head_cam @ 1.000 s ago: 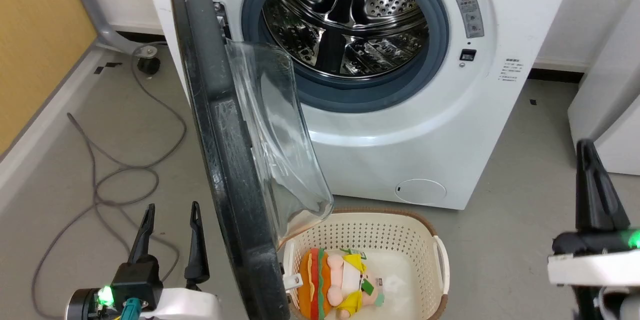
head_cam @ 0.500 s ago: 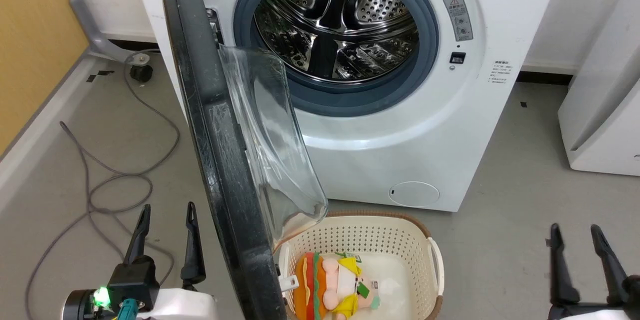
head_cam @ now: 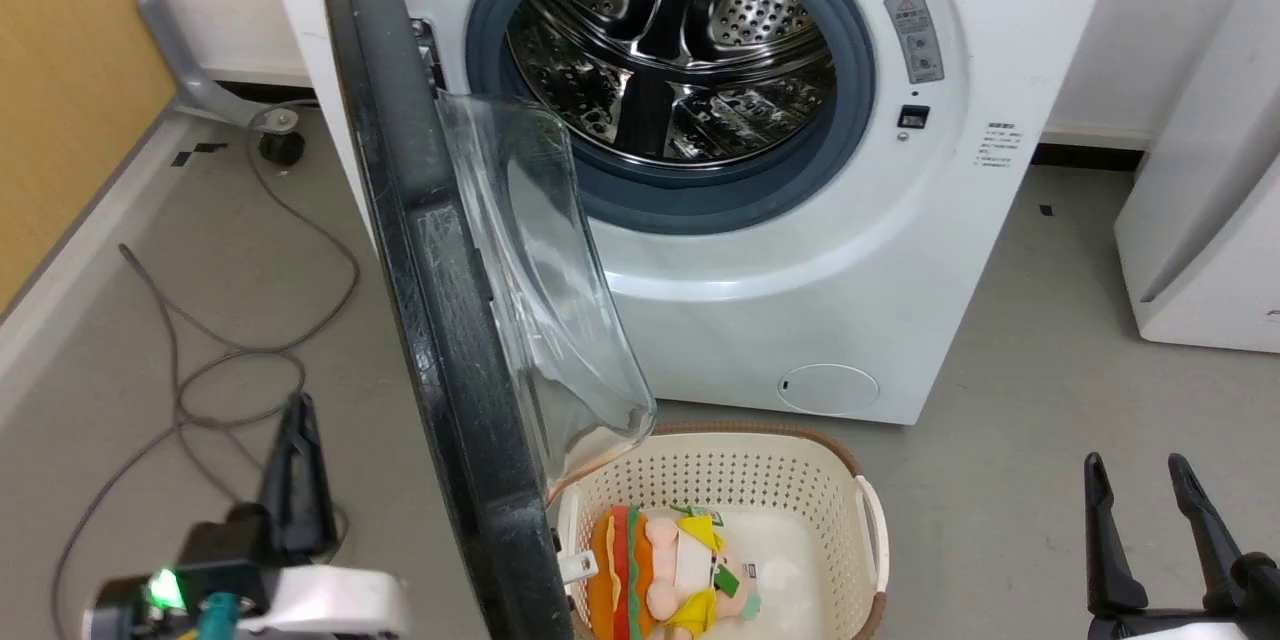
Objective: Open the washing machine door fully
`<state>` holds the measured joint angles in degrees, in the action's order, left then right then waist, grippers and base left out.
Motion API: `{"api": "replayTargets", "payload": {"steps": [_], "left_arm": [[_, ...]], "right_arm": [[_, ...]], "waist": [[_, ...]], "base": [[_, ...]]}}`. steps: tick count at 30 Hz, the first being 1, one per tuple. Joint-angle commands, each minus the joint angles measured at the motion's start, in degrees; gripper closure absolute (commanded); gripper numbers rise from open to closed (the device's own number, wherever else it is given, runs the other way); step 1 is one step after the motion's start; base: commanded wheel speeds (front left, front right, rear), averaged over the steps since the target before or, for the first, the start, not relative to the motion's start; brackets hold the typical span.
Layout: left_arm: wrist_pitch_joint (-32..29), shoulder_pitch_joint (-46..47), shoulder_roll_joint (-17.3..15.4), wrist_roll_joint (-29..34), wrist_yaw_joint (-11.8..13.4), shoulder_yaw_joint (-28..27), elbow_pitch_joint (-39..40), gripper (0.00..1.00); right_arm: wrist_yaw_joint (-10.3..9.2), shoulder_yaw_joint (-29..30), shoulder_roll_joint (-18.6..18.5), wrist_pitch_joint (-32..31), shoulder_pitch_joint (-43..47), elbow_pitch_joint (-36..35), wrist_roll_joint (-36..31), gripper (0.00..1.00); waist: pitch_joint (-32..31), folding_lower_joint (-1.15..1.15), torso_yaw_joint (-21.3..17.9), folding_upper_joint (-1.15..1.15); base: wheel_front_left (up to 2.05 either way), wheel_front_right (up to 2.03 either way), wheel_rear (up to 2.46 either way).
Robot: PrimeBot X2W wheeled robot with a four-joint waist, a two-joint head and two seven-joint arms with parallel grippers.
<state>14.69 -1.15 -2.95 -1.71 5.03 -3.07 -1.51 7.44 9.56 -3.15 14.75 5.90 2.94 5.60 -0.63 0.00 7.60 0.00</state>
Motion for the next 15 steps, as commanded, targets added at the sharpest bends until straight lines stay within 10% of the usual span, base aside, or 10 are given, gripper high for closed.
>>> {"api": "replayTargets", "payload": {"steps": [1, 15], "left_arm": [[0.31, 0.88, -0.55, 0.04, 0.04, -0.5, 1.09, 1.0], [0.31, 5.49, -0.73, 1.01, -1.96, 6.35, 22.38, 1.0]], "right_arm": [[0.05, 0.07, 0.26, 0.25, 0.63, -0.02, -0.08, 0.0], [0.05, 0.48, 0.27, 0.25, 0.74, -2.84, 0.99, 0.0]], "waist": [[0.02, 0.0, 0.27, 0.0], [-0.31, 0.0, 1.41, 0.0]], "base": [[0.0, 0.0, 0.0], [0.0, 0.0, 0.0]]}}
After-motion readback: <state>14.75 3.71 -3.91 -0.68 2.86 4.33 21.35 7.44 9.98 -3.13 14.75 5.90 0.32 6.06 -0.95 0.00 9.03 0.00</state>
